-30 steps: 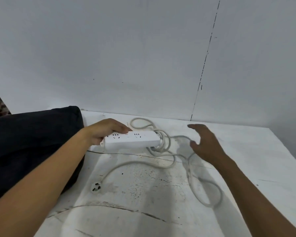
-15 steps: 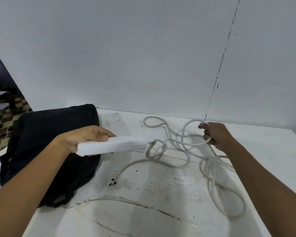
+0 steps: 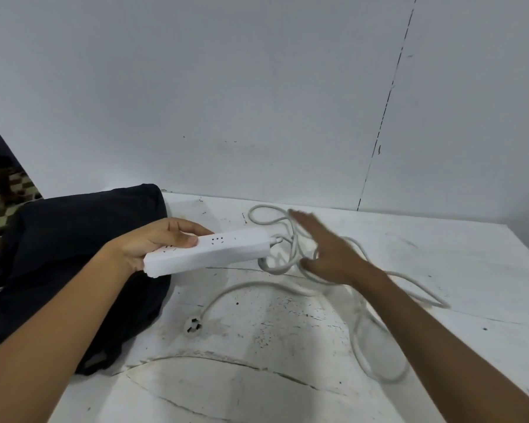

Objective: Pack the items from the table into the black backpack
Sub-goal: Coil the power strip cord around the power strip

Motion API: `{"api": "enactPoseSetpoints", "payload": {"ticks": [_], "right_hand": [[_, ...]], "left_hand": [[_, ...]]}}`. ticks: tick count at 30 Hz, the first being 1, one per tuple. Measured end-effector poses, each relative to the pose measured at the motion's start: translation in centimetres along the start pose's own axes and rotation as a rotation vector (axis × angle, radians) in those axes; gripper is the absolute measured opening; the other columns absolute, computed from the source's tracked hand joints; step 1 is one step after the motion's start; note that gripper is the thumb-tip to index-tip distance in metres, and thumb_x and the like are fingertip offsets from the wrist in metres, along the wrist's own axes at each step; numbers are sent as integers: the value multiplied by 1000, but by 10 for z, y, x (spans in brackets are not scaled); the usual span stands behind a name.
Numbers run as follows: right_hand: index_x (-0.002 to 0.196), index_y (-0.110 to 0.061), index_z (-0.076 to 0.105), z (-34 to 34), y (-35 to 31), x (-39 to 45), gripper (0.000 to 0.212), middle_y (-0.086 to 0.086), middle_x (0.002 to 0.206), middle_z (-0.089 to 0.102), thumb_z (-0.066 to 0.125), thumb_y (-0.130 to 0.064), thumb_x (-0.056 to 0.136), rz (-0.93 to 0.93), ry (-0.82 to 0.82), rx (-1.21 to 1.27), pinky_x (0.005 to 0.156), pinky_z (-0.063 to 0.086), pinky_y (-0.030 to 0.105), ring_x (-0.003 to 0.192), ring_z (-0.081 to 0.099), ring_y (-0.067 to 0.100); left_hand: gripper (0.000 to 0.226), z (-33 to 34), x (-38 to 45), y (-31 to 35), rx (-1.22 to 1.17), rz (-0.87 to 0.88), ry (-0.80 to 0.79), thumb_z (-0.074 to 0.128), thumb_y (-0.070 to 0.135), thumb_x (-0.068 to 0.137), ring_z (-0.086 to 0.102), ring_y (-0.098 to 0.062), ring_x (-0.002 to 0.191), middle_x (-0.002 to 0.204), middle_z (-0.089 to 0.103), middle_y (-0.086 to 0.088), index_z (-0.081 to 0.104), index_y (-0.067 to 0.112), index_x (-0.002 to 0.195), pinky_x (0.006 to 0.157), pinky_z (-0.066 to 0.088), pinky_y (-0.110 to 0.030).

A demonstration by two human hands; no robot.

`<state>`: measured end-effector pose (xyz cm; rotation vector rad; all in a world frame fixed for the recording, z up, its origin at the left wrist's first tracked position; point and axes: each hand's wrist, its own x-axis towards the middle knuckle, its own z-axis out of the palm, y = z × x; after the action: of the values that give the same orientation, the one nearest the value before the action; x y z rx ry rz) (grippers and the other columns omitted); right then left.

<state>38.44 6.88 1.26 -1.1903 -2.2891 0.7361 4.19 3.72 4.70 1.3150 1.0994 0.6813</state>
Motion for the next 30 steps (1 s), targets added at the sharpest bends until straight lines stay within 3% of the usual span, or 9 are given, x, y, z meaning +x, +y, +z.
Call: {"api": "enactPoseSetpoints", "payload": {"ticks": [3, 6, 9, 12, 16, 19, 21, 24, 30], "right_hand": [[93, -11, 70, 4, -11, 9, 12, 3, 81, 70, 59, -7, 89, 21, -61, 186, 77, 51, 33, 78, 66, 20], [60, -15, 61, -21, -8, 5, 30, 0, 50, 45, 64, -15, 90, 120, -30, 354, 50, 39, 25, 47, 41, 17], [58, -15, 63, -26, -11, 2, 29, -1, 52, 28, 68, -12, 86, 175, -92, 548, 46, 18, 26, 49, 19, 14], [87, 5, 66, -21, -23, 6, 17, -3, 53, 28, 68, -11, 85, 285, -113, 696, 44, 15, 23, 47, 21, 10], [83, -2, 66, -25, -41, 10, 10, -7, 51, 24, 63, -9, 88, 298, -141, 814, 41, 16, 18, 44, 20, 8], [78, -7, 70, -27, -53, 11, 14, -7, 52, 21, 61, -10, 89, 274, -156, 866, 42, 13, 19, 46, 18, 9], [77, -8, 72, -29, -60, 12, 16, -7, 53, 19, 61, -11, 89, 251, -171, 889, 42, 12, 19, 47, 16, 9], [75, -9, 72, -30, -71, 12, 17, -6, 53, 19, 62, -11, 89, 211, -191, 860, 40, 14, 18, 47, 16, 9], [79, -2, 69, -59, -74, 6, 12, 1, 52, 35, 68, -14, 76, 188, -205, 763, 44, 14, 22, 48, 24, 10]], "left_hand": [[73, -1, -2, -2, 64, -23, -35, 92, 43, 48, 63, -26, 95, 118, 66, -17, 72, 8, 108, 75, 53, -29], [74, -8, -15, -16, 43, -63, -24, 92, 43, 48, 66, -21, 87, 113, 68, -16, 71, 7, 109, 65, 55, -26], [75, -1, -17, -28, 78, -144, -22, 93, 42, 42, 68, -21, 86, 106, 70, -15, 73, 4, 104, 66, 55, -26], [65, 19, -6, -32, 177, -190, -21, 83, 31, 49, 65, -26, 100, 111, 69, -13, 71, 5, 108, 85, 51, -30], [67, 49, 8, -28, 239, -221, -78, 63, 36, 63, 60, -33, 104, 116, 63, -20, 57, 14, 126, 96, 46, -46], [54, 73, 19, -17, 40, -86, -132, 55, 40, 89, 64, -37, 96, 110, 65, -18, 45, 17, 137, 89, 51, -52], [59, 86, 23, -8, -141, 41, -148, 53, 51, 90, 61, -43, 92, 113, 59, -27, 41, 25, 141, 84, 51, -52], [63, 106, 26, 11, -266, 163, -193, 61, 61, 80, 59, -35, 84, 102, 61, -26, 53, 18, 126, 75, 53, -45], [26, 123, 22, 34, -40, 221, 9, 52, 27, 96, 58, -20, 53, 73, 62, -19, 55, 7, 80, 51, 46, -25]]}}
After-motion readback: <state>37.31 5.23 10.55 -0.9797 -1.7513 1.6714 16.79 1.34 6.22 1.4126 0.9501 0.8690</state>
